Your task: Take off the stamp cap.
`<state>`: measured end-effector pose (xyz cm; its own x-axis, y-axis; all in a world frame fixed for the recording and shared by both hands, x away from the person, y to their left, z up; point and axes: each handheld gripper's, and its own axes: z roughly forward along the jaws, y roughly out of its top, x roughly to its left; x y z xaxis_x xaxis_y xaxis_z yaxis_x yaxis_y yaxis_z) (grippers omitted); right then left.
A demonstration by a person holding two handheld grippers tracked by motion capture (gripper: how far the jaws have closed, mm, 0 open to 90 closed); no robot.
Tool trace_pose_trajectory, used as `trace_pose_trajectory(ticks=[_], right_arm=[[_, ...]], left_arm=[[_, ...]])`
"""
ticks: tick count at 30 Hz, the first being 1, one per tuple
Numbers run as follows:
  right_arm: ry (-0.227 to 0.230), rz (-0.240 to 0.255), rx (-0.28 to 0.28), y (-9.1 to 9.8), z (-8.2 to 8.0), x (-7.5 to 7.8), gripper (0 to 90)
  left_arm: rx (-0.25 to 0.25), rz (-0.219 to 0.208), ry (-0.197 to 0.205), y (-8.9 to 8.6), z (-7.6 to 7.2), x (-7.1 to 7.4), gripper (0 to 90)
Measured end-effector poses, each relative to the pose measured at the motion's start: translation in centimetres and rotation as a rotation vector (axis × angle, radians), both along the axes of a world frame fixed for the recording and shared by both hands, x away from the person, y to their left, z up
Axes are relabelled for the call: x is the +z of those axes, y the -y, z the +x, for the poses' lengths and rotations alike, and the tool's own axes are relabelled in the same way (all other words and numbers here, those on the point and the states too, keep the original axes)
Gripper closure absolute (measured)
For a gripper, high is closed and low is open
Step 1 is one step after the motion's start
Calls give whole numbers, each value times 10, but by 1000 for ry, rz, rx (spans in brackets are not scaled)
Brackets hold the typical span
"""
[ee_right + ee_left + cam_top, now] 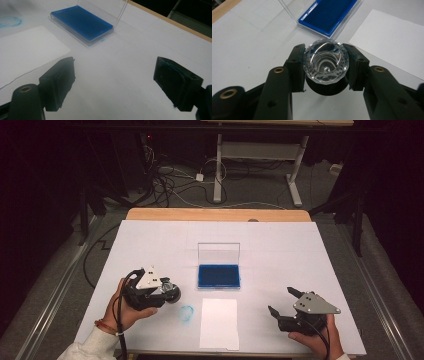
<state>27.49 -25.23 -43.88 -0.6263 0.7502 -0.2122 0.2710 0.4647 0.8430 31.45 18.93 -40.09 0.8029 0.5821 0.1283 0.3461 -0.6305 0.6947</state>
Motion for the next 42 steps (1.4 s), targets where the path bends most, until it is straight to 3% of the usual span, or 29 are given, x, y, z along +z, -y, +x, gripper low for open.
trace_pose_trajectory(ticks=[9,24,32,42], right_arm=[[-4,2,7,-3,3,0,178],[-8,-33,14,-10,3,-1,198],[-7,-26,19,-14,6,1,193],[5,-28,72,-36,11,5,173]], left_arm=[[8,-27,1,-3,-3,0,547],[-46,-53,35,14,-2,13,548],[-78,-67,46,29,5,19,548],[-120,-97,64,50,13,29,548]])
